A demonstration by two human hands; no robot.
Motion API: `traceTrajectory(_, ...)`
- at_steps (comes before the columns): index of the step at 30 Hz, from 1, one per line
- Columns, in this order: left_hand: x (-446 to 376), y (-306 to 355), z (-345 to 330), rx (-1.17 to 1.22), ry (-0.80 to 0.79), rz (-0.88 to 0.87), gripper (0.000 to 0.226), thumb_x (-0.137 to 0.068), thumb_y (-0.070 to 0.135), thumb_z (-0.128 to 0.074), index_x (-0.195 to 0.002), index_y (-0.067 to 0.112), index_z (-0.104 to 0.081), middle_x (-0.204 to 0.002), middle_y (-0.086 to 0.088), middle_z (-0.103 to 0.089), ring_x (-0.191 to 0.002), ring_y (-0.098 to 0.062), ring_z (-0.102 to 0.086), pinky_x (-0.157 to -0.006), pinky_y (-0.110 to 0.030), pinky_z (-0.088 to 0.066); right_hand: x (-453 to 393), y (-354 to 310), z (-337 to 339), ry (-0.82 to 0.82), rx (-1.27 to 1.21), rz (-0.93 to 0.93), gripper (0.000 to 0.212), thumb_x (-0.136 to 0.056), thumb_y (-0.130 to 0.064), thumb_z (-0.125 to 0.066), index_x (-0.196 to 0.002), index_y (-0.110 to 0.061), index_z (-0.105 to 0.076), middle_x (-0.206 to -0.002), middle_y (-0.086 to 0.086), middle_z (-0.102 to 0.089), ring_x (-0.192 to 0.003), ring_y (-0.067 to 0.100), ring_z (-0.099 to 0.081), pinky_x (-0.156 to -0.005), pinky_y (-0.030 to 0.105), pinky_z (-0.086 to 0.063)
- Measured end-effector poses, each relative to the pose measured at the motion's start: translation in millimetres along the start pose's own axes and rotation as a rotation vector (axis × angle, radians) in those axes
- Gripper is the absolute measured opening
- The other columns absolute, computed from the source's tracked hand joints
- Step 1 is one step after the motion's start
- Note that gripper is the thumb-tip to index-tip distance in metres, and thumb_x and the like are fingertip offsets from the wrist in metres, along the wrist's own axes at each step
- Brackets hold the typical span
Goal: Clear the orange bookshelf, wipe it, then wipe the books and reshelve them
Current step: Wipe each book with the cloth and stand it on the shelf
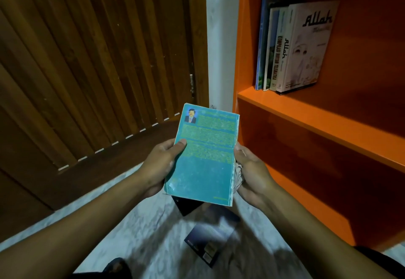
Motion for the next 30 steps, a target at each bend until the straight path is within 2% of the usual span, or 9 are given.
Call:
traceTrajectory(3,-2,0,7,-0.001,0.053,0.008,0.027,-0.105,0.03,-0.047,-0.114,0.008,-0.058,-0.101,-0.012,-0.077,-0.085,-0.029,-0.075,-0.085,-0.047,-0.056,-2,4,2,0.005,0.042,-0.019,0.036,-0.101,-0.029,-0.052,-0.135,-0.016,-0.057,-0.133,0.007,-0.065,-0.118,0.031,-0.064,-0.102,0.057,-0.048)
traceTrajectory(9,0,8,7,-0.112,0.089,-0.07,0.026,-0.104,0.032,-0.047,-0.107,0.008,-0.055,-0.089,-0.009,-0.077,-0.077,-0.028,-0.075,-0.089,-0.055,-0.052,0,4,11,0.163,0.105,-0.059,0.052,-0.087,-0.03,-0.074,-0.132,-0.01,-0.057,-0.125,0.015,-0.068,-0.111,0.036,-0.067,-0.095,0.058,-0.052)
traceTrajectory(11,3,14,4,-0.174,0.082,-0.108,0.028,-0.104,0.034,-0.047,-0.11,0.007,-0.055,-0.093,-0.01,-0.077,-0.083,-0.031,-0.075,-0.09,-0.056,-0.052,2,-4,15,0.242,0.09,-0.022,0.028,-0.097,-0.02,-0.061,-0.12,-0.004,-0.063,-0.113,0.02,-0.072,-0.097,0.035,-0.071,-0.085,0.051,-0.057)
traceTrajectory(15,11,19,-1,-0.248,0.072,-0.138,0.03,-0.104,0.034,-0.047,-0.11,0.007,-0.057,-0.098,-0.013,-0.076,-0.091,-0.038,-0.074,-0.094,-0.06,-0.051,7,-36,26,0.39,0.112,0.197,0.021,-0.105,-0.021,-0.047,-0.106,-0.012,-0.066,-0.105,0.018,-0.073,-0.082,0.028,-0.071,-0.078,0.046,-0.057)
traceTrajectory(18,15,11,-8,-0.238,0.043,-0.086,0.029,-0.103,0.033,-0.047,-0.109,0.007,-0.057,-0.097,-0.014,-0.076,-0.09,-0.039,-0.073,-0.094,-0.06,-0.051,17,-64,22,0.457,0.39,0.448,0.023,-0.104,-0.038,-0.047,-0.103,-0.027,-0.067,-0.101,0.008,-0.073,-0.083,0.022,-0.071,-0.078,0.047,-0.057)
traceTrajectory(21,18,6,-19,-0.218,0.003,-0.049,0.033,-0.104,0.033,-0.047,-0.115,0.003,-0.055,-0.098,-0.013,-0.077,-0.088,-0.035,-0.074,-0.089,-0.052,-0.054,21,-72,2,0.335,0.692,0.613,0.031,-0.102,-0.045,-0.048,-0.119,-0.03,-0.069,-0.118,-0.007,-0.07,-0.111,0.013,-0.063,-0.093,0.036,-0.049)
traceTrajectory(24,19,3,-23,-0.153,0.03,-0.061,0.032,-0.104,0.031,-0.048,-0.116,0.003,-0.056,-0.1,-0.016,-0.076,-0.087,-0.037,-0.073,-0.088,-0.055,-0.055,24,-57,-14,0.241,1.013,0.667,0.035,-0.105,-0.027,-0.047,-0.137,-0.025,-0.058,-0.149,-0.007,-0.048,-0.144,0.011,-0.033,-0.118,0.035,-0.026)
traceTrajectory(28,14,8,-14,0.005,0.161,-0.089,0.019,-0.105,0.023,-0.048,-0.1,0.009,-0.061,-0.091,-0.018,-0.072,-0.071,-0.031,-0.069,-0.067,-0.04,-0.059,31,-21,-28,0.071,1.084,0.682,0.034,-0.104,-0.022,-0.048,-0.135,-0.029,-0.059,-0.15,-0.01,-0.047,-0.145,0.009,-0.033,-0.121,0.037,-0.027)
traceTrajectory(30,9,10,-3,0.064,0.235,-0.091,0.018,-0.105,0.02,-0.047,-0.095,0.012,-0.06,-0.09,-0.015,-0.071,-0.073,-0.029,-0.067,-0.068,-0.038,-0.057,37,-8,-34,0.007,1.073,0.717,0.032,-0.102,-0.021,-0.049,-0.129,-0.028,-0.064,-0.144,-0.011,-0.054,-0.141,0.007,-0.04,-0.118,0.031,-0.031)
Point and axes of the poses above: each hand's wrist, its own x-axis away from the middle knuckle, its own z-axis out of the back of the hand, y = z × x, the point moved 7 cm from there along -x, towards the middle knuckle
